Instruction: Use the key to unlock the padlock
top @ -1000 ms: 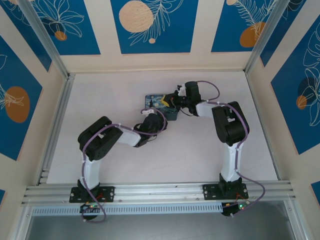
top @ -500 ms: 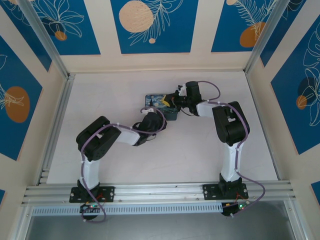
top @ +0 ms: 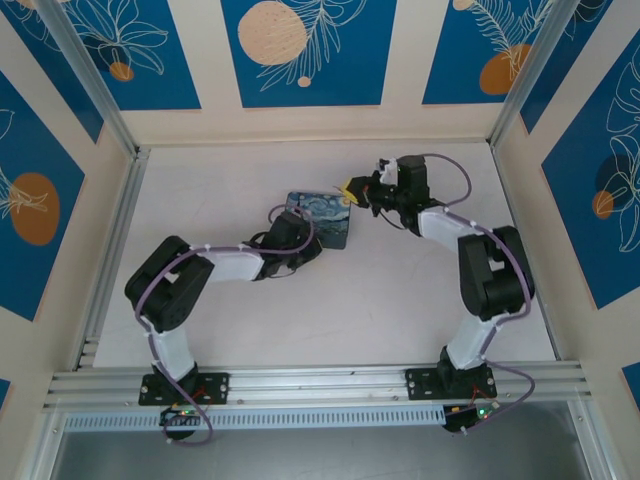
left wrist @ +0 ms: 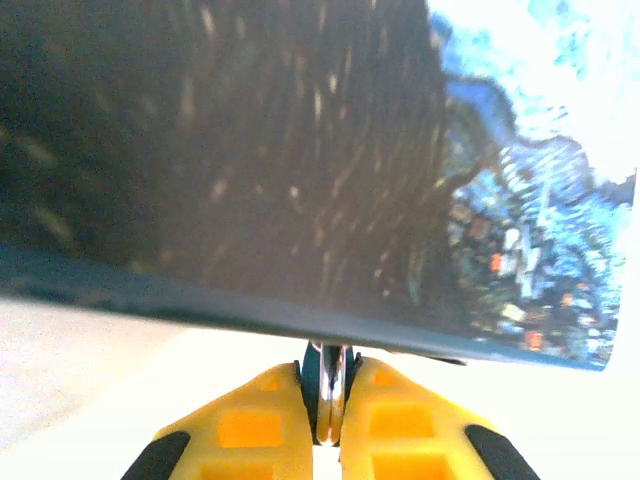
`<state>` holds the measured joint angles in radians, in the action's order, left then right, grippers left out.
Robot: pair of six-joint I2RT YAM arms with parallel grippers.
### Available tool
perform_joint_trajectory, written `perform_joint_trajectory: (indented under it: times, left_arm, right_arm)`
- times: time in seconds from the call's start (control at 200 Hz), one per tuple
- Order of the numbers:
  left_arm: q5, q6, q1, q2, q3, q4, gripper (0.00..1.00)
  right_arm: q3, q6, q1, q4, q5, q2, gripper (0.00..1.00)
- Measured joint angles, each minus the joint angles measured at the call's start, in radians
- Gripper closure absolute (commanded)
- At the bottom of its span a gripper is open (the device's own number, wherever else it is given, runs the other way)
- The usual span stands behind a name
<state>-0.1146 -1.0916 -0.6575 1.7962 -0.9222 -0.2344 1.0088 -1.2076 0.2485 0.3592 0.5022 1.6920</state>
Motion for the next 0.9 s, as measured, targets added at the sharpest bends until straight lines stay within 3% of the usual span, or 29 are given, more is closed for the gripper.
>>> perform_joint_trajectory:
  times: [0.44,0.69,0.9]
  left_arm:
    - [-0.148,-0.104,0.039,-0.031,0.027,0.012,1.0]
    - [-0.182,-0.19,0.041,-0.033,0.049,-0.059,1.0]
    - [-0.206,-0.216,0.042,-0.035,0.067,-0.132,1.0]
  right_arm:
    - [-0.45,-0.035,0.062,0.041,-0.034,-0.355,1.0]
    - [-0.566,-0.107,0.137,0.113,-0.097,-0.373,1.0]
    - [-0.607,-0.154,0.142,0.188,-0.127,-0.342,1.0]
